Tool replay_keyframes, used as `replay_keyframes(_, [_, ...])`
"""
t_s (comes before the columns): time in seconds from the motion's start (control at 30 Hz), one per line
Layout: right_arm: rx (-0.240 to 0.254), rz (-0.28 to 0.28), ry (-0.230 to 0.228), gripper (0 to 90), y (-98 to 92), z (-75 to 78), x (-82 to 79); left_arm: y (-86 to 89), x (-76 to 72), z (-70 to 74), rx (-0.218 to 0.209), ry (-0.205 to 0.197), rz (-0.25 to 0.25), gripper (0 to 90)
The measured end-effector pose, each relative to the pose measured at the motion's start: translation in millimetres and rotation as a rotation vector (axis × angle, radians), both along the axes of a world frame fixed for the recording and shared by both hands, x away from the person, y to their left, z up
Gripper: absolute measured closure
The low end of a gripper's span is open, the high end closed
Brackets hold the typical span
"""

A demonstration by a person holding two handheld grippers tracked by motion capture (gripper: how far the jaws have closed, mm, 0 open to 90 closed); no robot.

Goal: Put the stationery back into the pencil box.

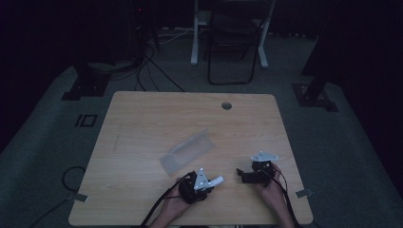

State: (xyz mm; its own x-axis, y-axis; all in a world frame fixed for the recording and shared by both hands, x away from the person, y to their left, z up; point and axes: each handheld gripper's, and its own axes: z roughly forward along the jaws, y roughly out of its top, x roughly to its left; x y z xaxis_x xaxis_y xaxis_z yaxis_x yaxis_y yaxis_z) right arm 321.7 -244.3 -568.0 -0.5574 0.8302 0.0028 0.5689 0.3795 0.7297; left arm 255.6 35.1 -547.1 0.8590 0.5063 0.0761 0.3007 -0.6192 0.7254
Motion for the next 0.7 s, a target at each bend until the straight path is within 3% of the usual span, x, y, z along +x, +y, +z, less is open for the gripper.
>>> replay_keyframes(0.7, [0.001, 0.000, 0.000, 11.6, 0.0, 0.0, 0.0, 2.8, 0.1, 20.3, -0.012, -0.044, -0.017, 70.8])
